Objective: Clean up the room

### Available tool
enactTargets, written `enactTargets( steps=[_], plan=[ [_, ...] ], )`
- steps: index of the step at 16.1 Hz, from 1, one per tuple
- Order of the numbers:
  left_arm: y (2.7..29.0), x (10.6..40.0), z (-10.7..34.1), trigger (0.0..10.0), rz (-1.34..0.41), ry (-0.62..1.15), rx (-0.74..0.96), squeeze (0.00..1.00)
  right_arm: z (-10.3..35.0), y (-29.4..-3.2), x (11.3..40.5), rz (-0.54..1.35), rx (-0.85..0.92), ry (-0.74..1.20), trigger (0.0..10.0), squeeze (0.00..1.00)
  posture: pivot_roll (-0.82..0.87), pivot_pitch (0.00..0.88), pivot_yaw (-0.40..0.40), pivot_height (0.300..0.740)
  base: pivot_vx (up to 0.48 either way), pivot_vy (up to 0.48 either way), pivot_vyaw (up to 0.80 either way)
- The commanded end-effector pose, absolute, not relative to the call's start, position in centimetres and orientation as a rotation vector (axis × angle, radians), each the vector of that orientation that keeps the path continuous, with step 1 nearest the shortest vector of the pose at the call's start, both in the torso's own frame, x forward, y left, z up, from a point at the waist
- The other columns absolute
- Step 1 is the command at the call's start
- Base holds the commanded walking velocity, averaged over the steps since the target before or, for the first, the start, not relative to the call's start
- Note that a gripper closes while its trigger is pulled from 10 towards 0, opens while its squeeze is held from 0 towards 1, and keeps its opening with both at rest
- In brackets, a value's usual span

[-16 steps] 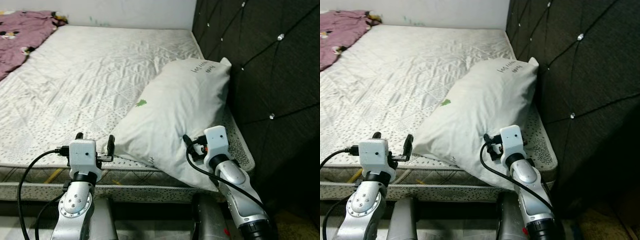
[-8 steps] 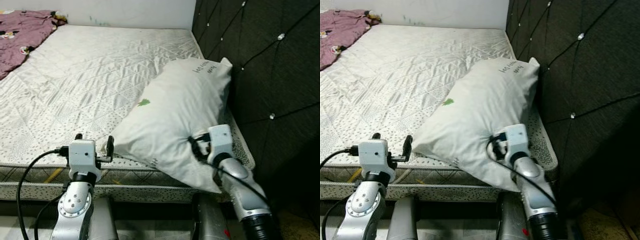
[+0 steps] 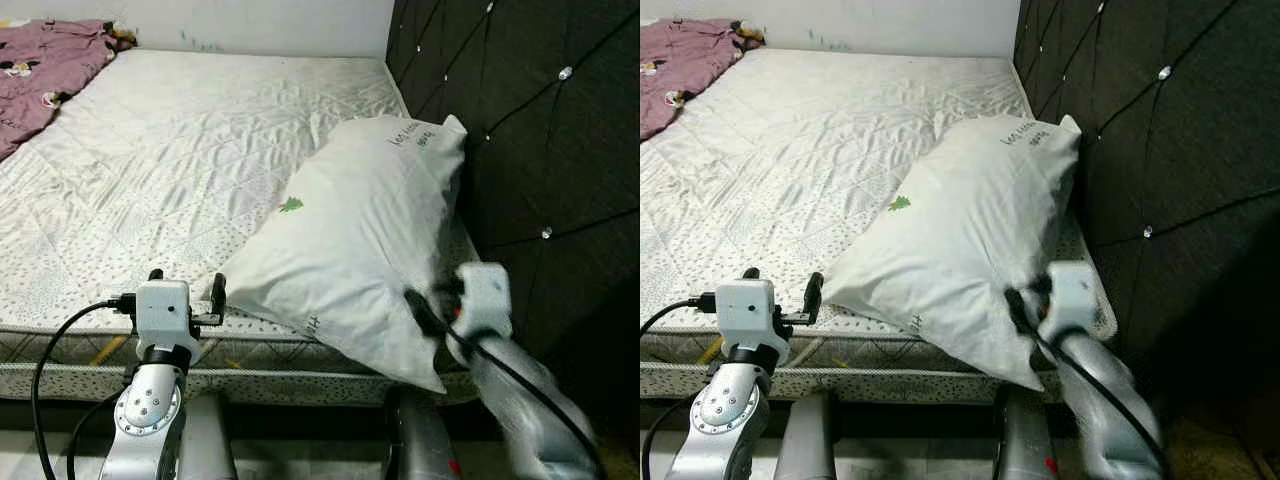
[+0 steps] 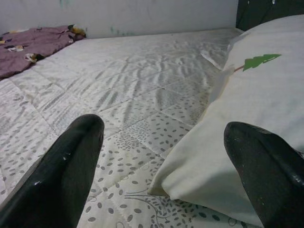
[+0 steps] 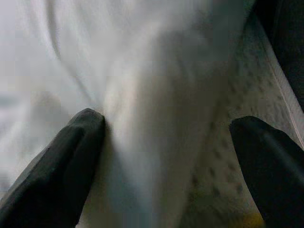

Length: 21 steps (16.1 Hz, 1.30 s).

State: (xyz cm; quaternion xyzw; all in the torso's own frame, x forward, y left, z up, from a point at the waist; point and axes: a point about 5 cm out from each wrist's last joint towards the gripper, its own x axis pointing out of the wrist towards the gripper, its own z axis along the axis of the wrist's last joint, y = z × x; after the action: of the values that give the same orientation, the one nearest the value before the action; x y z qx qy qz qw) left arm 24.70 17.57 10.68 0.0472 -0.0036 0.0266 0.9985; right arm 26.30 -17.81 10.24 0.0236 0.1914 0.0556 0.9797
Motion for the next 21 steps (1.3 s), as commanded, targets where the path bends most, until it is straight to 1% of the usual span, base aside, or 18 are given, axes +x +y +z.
enactTargets(
  steps=[1, 3, 4, 7, 9, 10, 13, 14, 17, 21],
  plan=[
    [17.7, 24.8, 10.5, 10.0, 0.051, 0.011, 0.097, 0.0, 9.6, -18.4, 25.4, 0.119, 0.067, 0.453, 10.0, 0.0, -0.04, 0.027, -0.036, 0.511, 0.0, 0.0, 0.0],
    [17.6, 24.9, 10.5, 10.0, 0.046, 0.014, 0.094, 0.0, 8.8, -17.9, 24.8, 0.17, 0.059, 0.509, 10.0, 0.0, -0.05, 0.028, -0.032, 0.511, 0.0, 0.0, 0.0],
    [17.6, 24.9, 10.5, 10.0, 0.049, 0.011, 0.09, 0.0, 8.9, -17.6, 24.9, 0.174, 0.069, 0.503, 10.0, 0.0, -0.05, 0.028, -0.032, 0.511, 0.0, 0.0, 0.0],
    [17.7, 24.9, 10.6, 10.0, 0.056, 0.01, 0.086, 0.0, 9.8, -15.2, 25.8, 0.267, 0.165, 0.488, 10.0, 0.0, -0.04, 0.03, -0.034, 0.511, 0.0, 0.0, 0.0],
    [17.8, 24.9, 10.6, 10.0, 0.058, 0.011, 0.085, 0.0, 10.1, -14.3, 26.0, 0.324, 0.223, 0.497, 10.0, 0.0, -0.03, 0.03, -0.036, 0.511, 0.0, 0.0, 0.0],
    [17.8, 24.9, 10.6, 10.0, 0.059, 0.012, 0.084, 0.0, 10.3, -13.9, 26.1, 0.334, 0.266, 0.505, 0.0, 0.0, -0.03, 0.03, -0.036, 0.511, 0.0, 0.0, 0.0],
    [17.8, 24.9, 10.5, 10.0, 0.056, 0.019, 0.08, 0.0, 10.5, -13.3, 26.3, 0.357, 0.346, 0.514, 0.0, 0.0, -0.03, 0.027, -0.034, 0.511, 0.0, 0.0, 0.0],
    [17.7, 25.0, 10.4, 10.0, 0.049, 0.025, 0.078, 0.0, 10.6, -12.9, 26.8, 0.351, 0.396, 0.514, 0.0, 0.0, -0.03, 0.017, -0.031, 0.511, 0.0, 0.0, 0.0],
    [17.4, 25.3, 10.4, 10.0, 0.037, 0.022, 0.072, 0.0, 11.2, -12.1, 28.7, 0.281, 0.367, 0.476, 0.0, 0.0, -0.03, 0.007, -0.029, 0.511, 0.0, 0.0, 0.0],
    [17.4, 25.4, 10.4, 10.0, 0.05, 0.017, 0.064, 0.0, 11.2, -11.9, 30.0, 0.222, 0.335, 0.46, 0.0, 0.0, -0.03, 0.0, -0.039, 0.511, 0.0, 0.0, 0.0]
  ],
)
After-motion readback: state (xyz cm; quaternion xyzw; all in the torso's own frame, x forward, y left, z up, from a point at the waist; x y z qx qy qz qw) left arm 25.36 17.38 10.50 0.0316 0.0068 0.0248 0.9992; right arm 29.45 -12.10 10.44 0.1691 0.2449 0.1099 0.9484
